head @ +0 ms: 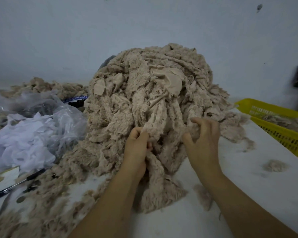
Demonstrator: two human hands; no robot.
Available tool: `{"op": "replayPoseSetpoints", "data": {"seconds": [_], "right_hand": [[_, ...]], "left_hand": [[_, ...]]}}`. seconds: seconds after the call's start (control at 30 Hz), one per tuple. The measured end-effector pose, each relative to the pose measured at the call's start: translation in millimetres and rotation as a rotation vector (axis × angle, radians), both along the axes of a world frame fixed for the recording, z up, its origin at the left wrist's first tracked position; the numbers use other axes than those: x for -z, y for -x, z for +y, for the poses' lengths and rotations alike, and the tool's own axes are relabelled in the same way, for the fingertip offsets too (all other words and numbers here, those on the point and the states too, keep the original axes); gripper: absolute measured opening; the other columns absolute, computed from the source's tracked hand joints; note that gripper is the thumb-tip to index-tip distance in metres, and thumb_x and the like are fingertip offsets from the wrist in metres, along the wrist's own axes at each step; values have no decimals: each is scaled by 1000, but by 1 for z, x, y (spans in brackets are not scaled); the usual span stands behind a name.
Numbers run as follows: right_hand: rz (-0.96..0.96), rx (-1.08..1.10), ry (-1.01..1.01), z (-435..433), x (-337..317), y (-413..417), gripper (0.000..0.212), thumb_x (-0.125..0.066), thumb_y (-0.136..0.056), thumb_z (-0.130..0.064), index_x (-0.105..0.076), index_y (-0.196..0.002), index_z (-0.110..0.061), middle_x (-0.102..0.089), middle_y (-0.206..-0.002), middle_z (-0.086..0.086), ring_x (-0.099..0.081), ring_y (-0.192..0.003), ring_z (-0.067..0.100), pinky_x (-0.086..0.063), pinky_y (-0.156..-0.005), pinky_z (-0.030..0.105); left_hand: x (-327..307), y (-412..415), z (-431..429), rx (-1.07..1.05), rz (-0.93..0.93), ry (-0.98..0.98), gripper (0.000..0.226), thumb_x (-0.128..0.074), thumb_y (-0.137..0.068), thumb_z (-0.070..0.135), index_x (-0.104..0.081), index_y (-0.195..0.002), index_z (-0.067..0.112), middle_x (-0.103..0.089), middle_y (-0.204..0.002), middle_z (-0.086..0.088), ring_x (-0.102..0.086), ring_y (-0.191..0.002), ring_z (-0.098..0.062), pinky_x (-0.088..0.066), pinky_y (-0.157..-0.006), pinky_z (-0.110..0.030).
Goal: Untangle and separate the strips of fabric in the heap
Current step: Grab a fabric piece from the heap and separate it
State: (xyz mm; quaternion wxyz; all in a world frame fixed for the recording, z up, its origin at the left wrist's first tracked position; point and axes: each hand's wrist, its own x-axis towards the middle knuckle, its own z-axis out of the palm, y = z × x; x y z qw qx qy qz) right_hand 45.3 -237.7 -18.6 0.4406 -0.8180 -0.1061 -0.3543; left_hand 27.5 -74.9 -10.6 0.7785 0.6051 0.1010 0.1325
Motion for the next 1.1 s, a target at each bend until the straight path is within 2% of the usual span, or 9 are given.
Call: {"op": "replayPoseSetpoints", "data": {"seconds": [0.07, 0.17, 0.27, 0.47, 0.67, 0.77, 0.87, 1.0, 1.1], "right_hand": [[3, -191, 14, 5, 1, 5, 26, -44, -98, -29, -63, -97, -11, -53, -98, -4, -49, -95, 12, -39, -80, 15], [436, -486, -121, 16, 3, 12, 37, -39, -104, -43, -67, -83, -31, -67, -86, -17, -60, -85, -2, -46, -75, 15], [712, -586, -451, 19, 5, 6, 35, -44, -102, -42, -67, -82, -26, -70, -72, -9, -67, -72, 5, -50, -63, 19], [675, -606, -742, 10, 5, -1, 48, -45, -101, -14, -55, -55, -24, -53, -52, -4, -52, -46, 5, -43, -43, 19], [643, -422, -822, 9, 4, -5, 32, -50, -97, -24, -66, -70, -15, -65, -60, 1, -62, -50, 11, -49, -45, 23], [574, -251, -1108, -12, -6, -22, 34, -46, -98, -19, -43, -65, -15, -42, -40, -5, -35, -32, 9, -27, -32, 17], [580, -222, -949, -25, 0, -21, 43, -46, -98, -25, -46, -56, -20, -42, -42, -6, -35, -39, 11, -30, -37, 21], [791, -537, -647, 9, -1, -2, 67, -37, -103, -24, -61, -40, -21, -56, -44, -5, -53, -40, 7, -45, -43, 20], [844, -622, -538, 19, -5, 6, 58, -30, -107, -26, -68, -68, -9, -67, -56, 4, -57, -42, 9, -46, -42, 20]], "left_hand": [[-2, 3, -1, 31, -14, 2, 48, -48, -98, 7, -57, -58, 32, -51, -56, 10, -40, -46, -5, -35, -47, -22], [-5, 10, -10, 255, -16, -83, 39, -47, -97, 2, -60, -68, 23, -56, -54, 6, -44, -41, -3, -37, -42, -16], [-4, 15, -21, 484, -10, -211, 41, -45, -96, -5, -57, -65, 19, -57, -54, 3, -49, -45, -5, -41, -45, -15], [-3, 20, -20, 709, -40, -325, 35, -45, -98, -8, -49, -70, 14, -57, -57, 9, -49, -48, 0, -40, -50, -11], [-4, 25, -16, 837, -28, -340, 34, -54, -88, -7, -55, -66, 19, -56, -58, 14, -49, -54, 1, -41, -54, -13], [-3, 35, -26, 1033, -67, -425, 31, -51, -74, -2, -65, -62, 22, -64, -68, 9, -56, -68, -8, -47, -70, -21], [0, 27, -30, 764, 5, -272, 42, -52, -90, -2, -69, -62, 25, -66, -69, 4, -60, -63, -8, -50, -63, -21], [-4, 13, -14, 519, 21, 195, 11, -54, -98, 10, -64, -99, 8, -67, -79, -8, -64, -64, -14, -53, -58, -26], [-5, 11, -10, 381, 19, 285, 5, -57, -96, 7, -61, -98, 7, -66, -69, -8, -61, -54, -15, -52, -52, -28]]}}
